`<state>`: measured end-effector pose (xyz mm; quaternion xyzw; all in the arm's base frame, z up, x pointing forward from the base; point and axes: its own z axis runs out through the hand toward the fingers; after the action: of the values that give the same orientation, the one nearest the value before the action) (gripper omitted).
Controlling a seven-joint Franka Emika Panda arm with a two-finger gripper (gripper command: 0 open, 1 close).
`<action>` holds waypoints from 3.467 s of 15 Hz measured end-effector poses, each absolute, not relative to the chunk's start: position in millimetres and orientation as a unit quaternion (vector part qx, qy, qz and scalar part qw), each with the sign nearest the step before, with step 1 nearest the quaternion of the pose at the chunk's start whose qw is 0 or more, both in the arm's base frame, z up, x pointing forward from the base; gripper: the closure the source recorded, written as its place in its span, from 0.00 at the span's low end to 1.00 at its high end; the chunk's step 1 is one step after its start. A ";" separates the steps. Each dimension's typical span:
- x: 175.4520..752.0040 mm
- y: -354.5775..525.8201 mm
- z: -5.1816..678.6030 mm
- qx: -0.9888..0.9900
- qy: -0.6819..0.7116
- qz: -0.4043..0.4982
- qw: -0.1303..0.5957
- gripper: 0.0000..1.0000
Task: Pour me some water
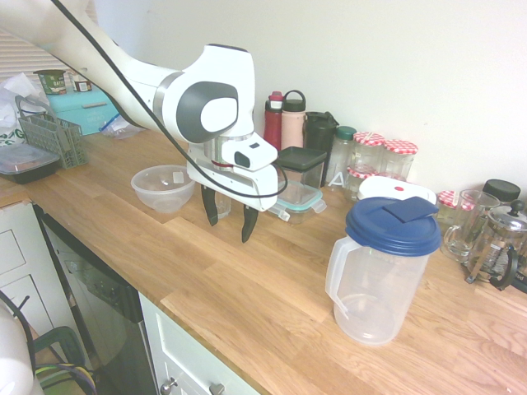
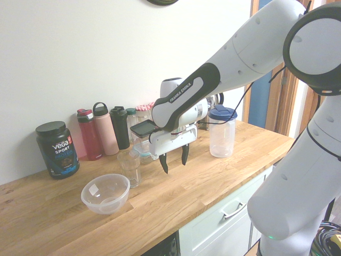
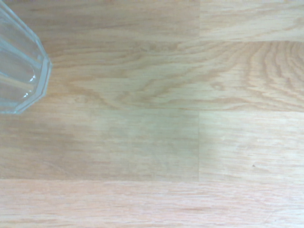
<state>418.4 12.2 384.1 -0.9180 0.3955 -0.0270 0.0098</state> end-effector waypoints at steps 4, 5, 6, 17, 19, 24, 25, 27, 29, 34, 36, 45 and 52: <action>425.8 7.2 401.8 -0.917 0.398 -0.033 0.013 0.00; 428.8 2.9 417.2 -0.916 0.399 -0.034 0.015 0.00; 429.6 -3.3 437.5 -0.915 0.400 -0.037 0.017 0.00; 317.4 -153.6 547.5 -0.871 0.479 -0.098 0.047 0.00; 294.2 -173.1 539.8 -0.865 0.489 -0.106 0.041 0.00; 283.6 -196.4 516.1 -0.851 0.503 -0.149 0.037 0.00; 290.0 -201.3 506.4 -0.849 0.502 -0.161 0.037 0.00; 305.3 -213.7 490.3 -0.846 0.501 -0.176 0.036 0.00; 316.6 -224.0 477.3 -0.845 0.503 -0.178 0.035 1.00; 325.9 -236.5 466.6 -0.845 0.505 -0.172 0.035 1.00; 327.7 -238.7 466.3 -0.845 0.504 -0.172 0.036 1.00; 333.4 -240.0 462.1 -0.848 0.501 -0.170 0.035 1.00; 334.7 -239.3 460.0 -0.849 0.500 -0.167 0.034 1.00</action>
<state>334.7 -239.3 460.0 -0.8490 0.5001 -0.1671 0.0343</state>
